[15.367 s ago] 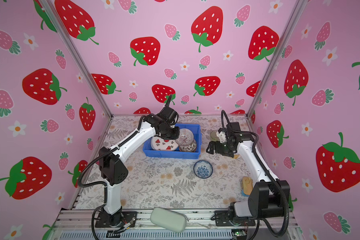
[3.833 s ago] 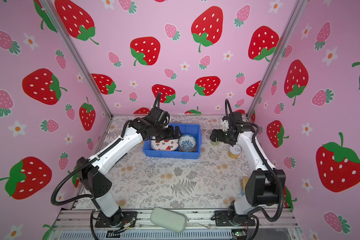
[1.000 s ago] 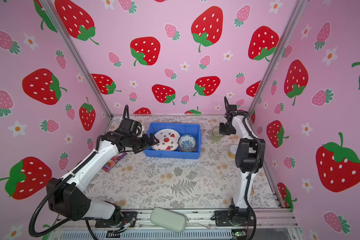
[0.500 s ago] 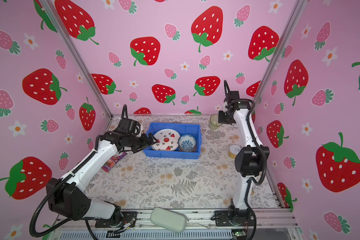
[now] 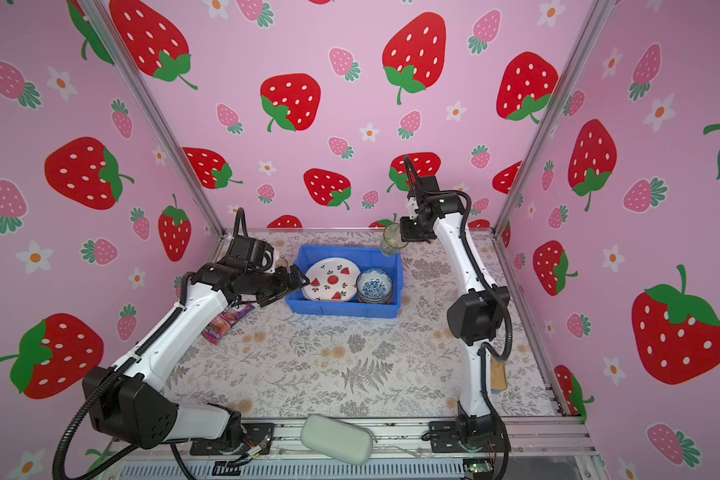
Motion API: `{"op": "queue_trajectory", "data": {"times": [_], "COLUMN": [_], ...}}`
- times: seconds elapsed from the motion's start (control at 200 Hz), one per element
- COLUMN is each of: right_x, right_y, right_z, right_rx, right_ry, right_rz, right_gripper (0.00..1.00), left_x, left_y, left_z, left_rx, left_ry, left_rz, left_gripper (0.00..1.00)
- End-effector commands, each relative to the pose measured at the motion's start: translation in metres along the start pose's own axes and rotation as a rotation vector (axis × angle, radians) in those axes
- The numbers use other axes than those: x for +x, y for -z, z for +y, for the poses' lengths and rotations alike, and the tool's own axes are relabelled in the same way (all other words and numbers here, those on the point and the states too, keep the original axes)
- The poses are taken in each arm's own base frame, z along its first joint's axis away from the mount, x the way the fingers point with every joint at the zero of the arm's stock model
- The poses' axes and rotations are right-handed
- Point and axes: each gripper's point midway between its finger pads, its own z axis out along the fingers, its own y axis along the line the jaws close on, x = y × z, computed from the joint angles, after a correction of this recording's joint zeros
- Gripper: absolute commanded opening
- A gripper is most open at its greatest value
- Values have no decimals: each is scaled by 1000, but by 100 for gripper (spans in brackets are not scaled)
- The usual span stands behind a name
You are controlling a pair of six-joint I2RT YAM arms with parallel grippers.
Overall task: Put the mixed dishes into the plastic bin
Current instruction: 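Carry the green glass cup over the bin with the right gripper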
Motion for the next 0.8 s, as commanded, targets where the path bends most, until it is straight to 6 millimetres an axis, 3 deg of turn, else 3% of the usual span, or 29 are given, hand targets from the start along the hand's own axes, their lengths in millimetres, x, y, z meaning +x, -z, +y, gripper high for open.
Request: {"op": "queue_trajectory", "data": {"times": [0.0, 0.145, 0.365, 0.795], "right_x": [-2, 3, 10, 14], "right_y": [-7, -27, -54, -83], "right_z": [15, 24, 20, 11], "right_rx": [-33, -35, -4, 47], "right_ry": [-2, 8, 9, 0], "right_rz": [-3, 24, 61, 77], "right_gripper": [7, 7, 7, 7], "left_x": [1, 2, 4, 5], "left_y": [7, 7, 7, 6], "left_z": [3, 5, 10, 17], "left_rx": [-9, -13, -18, -22], "left_ry": [-6, -2, 4, 15], "left_rz": [-6, -3, -1, 3], "left_gripper": [99, 99, 99, 99]}}
